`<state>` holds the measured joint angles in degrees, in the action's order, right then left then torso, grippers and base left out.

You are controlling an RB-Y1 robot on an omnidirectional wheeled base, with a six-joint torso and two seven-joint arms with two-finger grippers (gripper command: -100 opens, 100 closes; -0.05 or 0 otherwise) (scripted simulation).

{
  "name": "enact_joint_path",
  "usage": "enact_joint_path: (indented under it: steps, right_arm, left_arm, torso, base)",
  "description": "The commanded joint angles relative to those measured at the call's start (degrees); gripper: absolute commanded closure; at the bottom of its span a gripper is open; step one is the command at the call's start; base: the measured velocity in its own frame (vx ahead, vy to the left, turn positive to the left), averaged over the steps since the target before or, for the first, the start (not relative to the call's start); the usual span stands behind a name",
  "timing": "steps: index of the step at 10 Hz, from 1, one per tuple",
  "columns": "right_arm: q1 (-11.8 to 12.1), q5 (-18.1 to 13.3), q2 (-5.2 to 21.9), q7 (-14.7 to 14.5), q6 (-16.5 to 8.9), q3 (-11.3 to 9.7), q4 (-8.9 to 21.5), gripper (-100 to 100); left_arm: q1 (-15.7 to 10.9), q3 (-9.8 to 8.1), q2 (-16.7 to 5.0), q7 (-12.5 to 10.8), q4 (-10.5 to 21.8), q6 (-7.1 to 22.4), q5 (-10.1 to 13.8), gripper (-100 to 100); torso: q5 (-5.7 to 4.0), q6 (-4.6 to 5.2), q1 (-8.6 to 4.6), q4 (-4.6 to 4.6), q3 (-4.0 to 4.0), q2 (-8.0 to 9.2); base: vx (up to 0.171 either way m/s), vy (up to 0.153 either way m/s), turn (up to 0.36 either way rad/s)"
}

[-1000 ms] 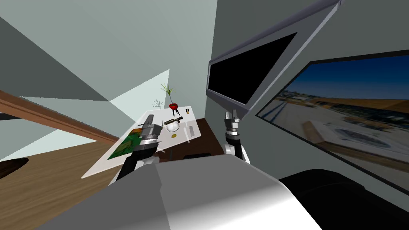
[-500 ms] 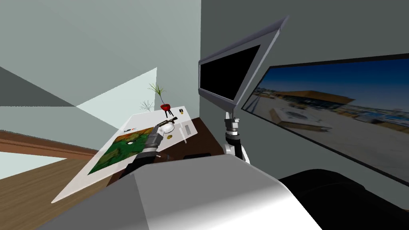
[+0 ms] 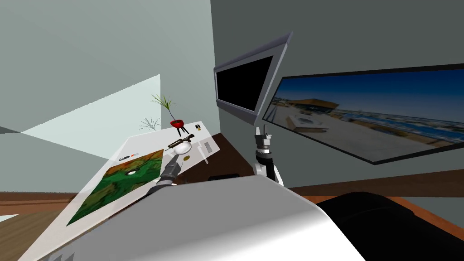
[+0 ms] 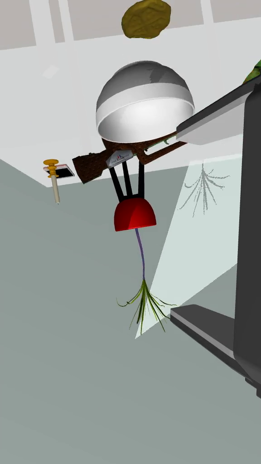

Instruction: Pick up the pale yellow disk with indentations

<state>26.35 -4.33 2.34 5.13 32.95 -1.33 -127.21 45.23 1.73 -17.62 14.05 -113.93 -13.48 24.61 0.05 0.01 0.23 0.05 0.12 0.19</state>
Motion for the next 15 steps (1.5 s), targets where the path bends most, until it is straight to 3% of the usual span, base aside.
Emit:
enact_joint_path:
  steps: [1,3,4,5,10,11,13,14,15]
  right_arm:
    - [0.0,0.0,0.0,0.0,0.0,0.0,0.0,0]
    - [0.0,0.0,0.0,0.0,0.0,0.0,0.0,0]
    - [0.0,0.0,0.0,0.0,0.0,0.0,0.0,0]
    - [0.0,0.0,0.0,0.0,0.0,0.0,0.0,0]
    - [0.0,0.0,0.0,0.0,0.0,0.0,0.0,0]
    - [0.0,0.0,0.0,0.0,0.0,0.0,0.0,0]
    - [0.0,0.0,0.0,0.0,0.0,0.0,0.0,0]
    - [0.0,0.0,0.0,0.0,0.0,0.0,0.0,0]
    - [0.0,0.0,0.0,0.0,0.0,0.0,0.0,0]
  left_arm:
    - [1.2,-0.28,-0.8,0.8,0.3,1.3,1.6,-100]
    - [5.1,-0.34,-3.6,3.9,4.0,3.9,5.6,-100]
    - [5.1,-0.34,-3.6,3.9,4.5,3.9,7.1,-100]
    - [7.0,-0.38,-5.0,5.4,6.7,5.2,9.0,-100]
    - [10.6,-0.51,-7.7,8.4,11.0,8.1,15.7,-100]
    - [10.6,-0.51,-7.7,8.4,11.0,8.1,15.7,-100]
    - [13.8,-0.66,-10.3,11.3,15.0,11.1,20.2,-100]
    - [13.8,-0.66,-10.3,11.3,15.1,11.1,21.7,-100]
    - [15.3,-0.73,-11.5,12.7,17.1,12.7,23.9,-100]
  torso:
    - [0.0,0.0,0.0,0.0,0.0,0.0]
    - [-0.01,0.0,0.0,0.0,0.0,-0.01]
    - [0.01,-0.01,0.07,0.02,0.05,0.08]
    - [0.01,-0.05,0.08,0.02,0.02,0.02]
    - [0.0,-0.02,0.03,-0.01,-0.06,-0.11]
    - [0.01,-0.06,0.05,-0.02,-0.08,-0.15]
    - [0.0,-0.03,0.05,-0.03,-0.11,-0.2]
    - [0.01,-0.02,0.1,-0.02,-0.07,-0.14]
    - [0.02,-0.05,0.12,-0.02,-0.08,-0.16]
  base:
    - [-0.048,0.015,-0.169]
    - [-0.071,0.023,-0.388]
    - [-0.062,0.028,-0.196]
    - [-0.041,0.009,-0.364]
    - [-0.034,0.012,-0.236]
    - [-0.01,0.01,0.011]
    - [-0.027,0.013,-0.359]
    - [-0.031,0.023,-0.256]
    - [-0.02,0.012,-0.403]
